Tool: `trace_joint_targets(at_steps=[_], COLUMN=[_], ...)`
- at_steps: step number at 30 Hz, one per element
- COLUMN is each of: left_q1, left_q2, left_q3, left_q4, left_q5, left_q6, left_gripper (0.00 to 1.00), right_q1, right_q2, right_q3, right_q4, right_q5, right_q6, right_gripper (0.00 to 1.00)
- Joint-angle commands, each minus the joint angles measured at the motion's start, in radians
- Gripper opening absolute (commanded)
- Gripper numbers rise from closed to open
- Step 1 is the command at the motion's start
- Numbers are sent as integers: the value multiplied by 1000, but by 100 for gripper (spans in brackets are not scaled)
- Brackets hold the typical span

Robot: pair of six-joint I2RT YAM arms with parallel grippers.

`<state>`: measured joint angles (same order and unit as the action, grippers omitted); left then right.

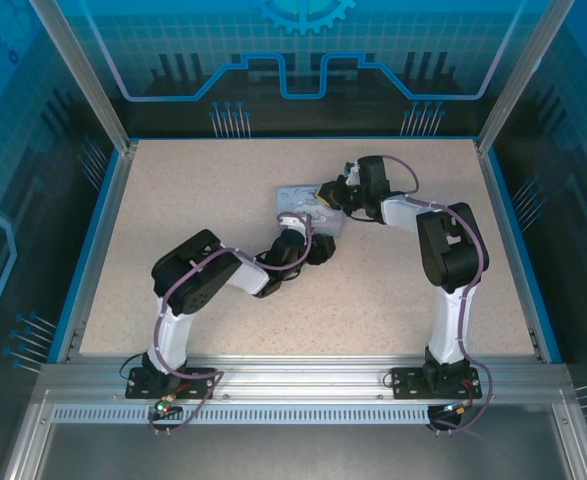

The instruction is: Unlock a padlock with a key

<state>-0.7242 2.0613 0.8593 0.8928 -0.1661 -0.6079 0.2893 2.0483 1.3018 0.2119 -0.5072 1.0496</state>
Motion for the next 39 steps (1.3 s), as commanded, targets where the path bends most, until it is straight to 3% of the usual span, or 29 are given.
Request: trace_joint_targets(at_steps=[1,11,18,29,39], left_q1=[-4,-3,-3,-3,5], left_q2=[59,70,71,72,80], left_q3=[-17,-25,-23,-16,-23], left_q4=[5,49,54,66,83], left_q5=[30,20,23,15,12], left_q6=[-68,-105,-105,-123,-143], left_gripper=[66,55,40,40,32], right_q1=[13,13,13,10,11], right_q2=[11,19,20,26,21], right_q3=[-22,-26,-30,-31,-41], right_q4=[-6,-2,-2,-5,-2], right_q5=[4,1,-1,-4,-5], right_q6=[-6,-6,-5,-9,-11], right_gripper=[0,0,0,0,0])
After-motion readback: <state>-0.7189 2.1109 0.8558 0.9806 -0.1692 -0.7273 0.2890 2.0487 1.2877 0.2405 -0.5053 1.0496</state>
